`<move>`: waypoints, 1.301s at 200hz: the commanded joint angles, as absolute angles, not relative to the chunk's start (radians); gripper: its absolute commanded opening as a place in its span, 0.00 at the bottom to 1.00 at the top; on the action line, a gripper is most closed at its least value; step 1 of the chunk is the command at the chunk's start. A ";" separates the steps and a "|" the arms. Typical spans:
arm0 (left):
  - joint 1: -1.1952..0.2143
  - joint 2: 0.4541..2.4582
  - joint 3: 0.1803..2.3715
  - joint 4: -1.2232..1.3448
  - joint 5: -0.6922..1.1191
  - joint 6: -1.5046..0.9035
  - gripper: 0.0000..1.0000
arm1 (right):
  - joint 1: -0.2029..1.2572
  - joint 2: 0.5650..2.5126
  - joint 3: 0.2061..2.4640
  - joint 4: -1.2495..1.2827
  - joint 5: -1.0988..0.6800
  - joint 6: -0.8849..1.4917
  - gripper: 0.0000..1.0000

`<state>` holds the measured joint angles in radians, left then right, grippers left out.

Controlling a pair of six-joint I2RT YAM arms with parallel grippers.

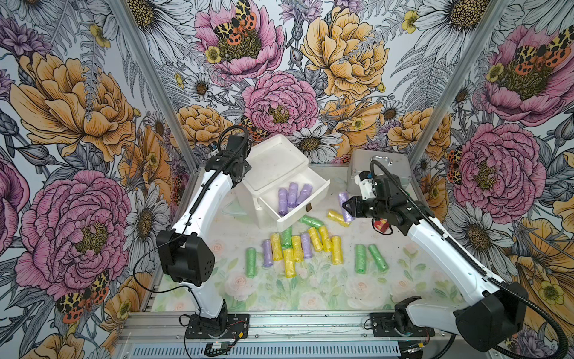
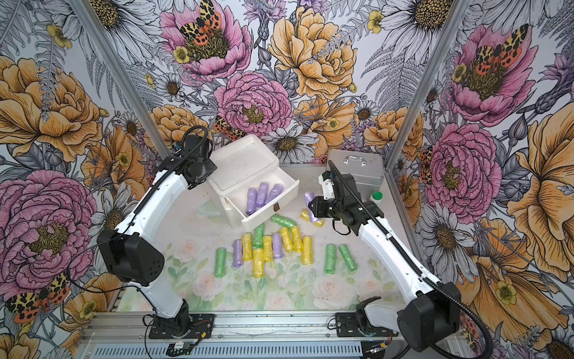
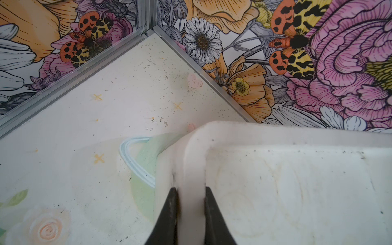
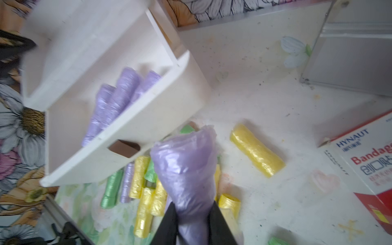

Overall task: Sort the rolls of trash bags by color and place them into the drawer
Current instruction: Place the roll of trash bags in the drawer.

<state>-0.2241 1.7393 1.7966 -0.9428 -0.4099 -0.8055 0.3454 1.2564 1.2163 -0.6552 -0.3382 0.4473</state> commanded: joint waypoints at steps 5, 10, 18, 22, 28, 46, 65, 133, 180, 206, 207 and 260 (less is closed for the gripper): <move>-0.232 1.712 1.754 -1.042 -0.278 -0.873 0.00 | 0.343 1.245 1.343 -0.653 -0.459 0.571 0.26; -0.231 1.711 1.752 -1.042 -0.278 -0.872 0.00 | 0.343 1.251 1.366 -0.653 -0.465 0.592 0.26; -0.231 1.710 1.750 -1.042 -0.279 -0.872 0.00 | 0.345 1.265 1.403 -0.652 -0.471 0.634 0.27; -0.231 1.709 1.750 -1.042 -0.279 -0.875 0.00 | 0.345 1.272 1.419 -0.652 -0.471 0.659 0.26; -0.232 1.710 1.750 -1.042 -0.279 -0.876 0.00 | 0.350 1.285 1.446 -0.652 -0.467 0.697 0.27; -0.231 1.711 1.750 -1.042 -0.277 -0.879 0.00 | 0.381 1.332 1.508 -0.640 -0.437 0.785 0.27; -0.232 1.715 1.753 -1.042 -0.276 -0.882 0.00 | 0.429 1.389 1.552 -0.589 -0.412 0.854 0.27; -0.239 1.715 1.758 -1.042 -0.276 -0.884 0.00 | 0.509 1.557 1.586 -0.385 -0.367 1.076 0.28; -0.245 1.726 1.765 -1.042 -0.272 -0.885 0.00 | 0.544 1.660 1.596 -0.330 -0.371 1.182 0.28; -0.248 1.727 1.766 -1.042 -0.272 -0.884 0.00 | 0.560 1.698 1.598 -0.324 -0.355 1.222 0.29; -0.248 1.727 1.767 -1.041 -0.272 -0.884 0.00 | 0.561 1.699 1.599 -0.324 -0.354 1.223 0.29; -0.248 1.728 1.772 -1.041 -0.268 -0.881 0.00 | 0.577 1.745 1.600 -0.314 -0.339 1.302 0.29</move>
<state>-0.2253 1.7325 1.7874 -0.9375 -0.4099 -0.8124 0.5678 1.7298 1.5612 -0.3546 -0.3595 1.2480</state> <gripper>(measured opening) 0.187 0.288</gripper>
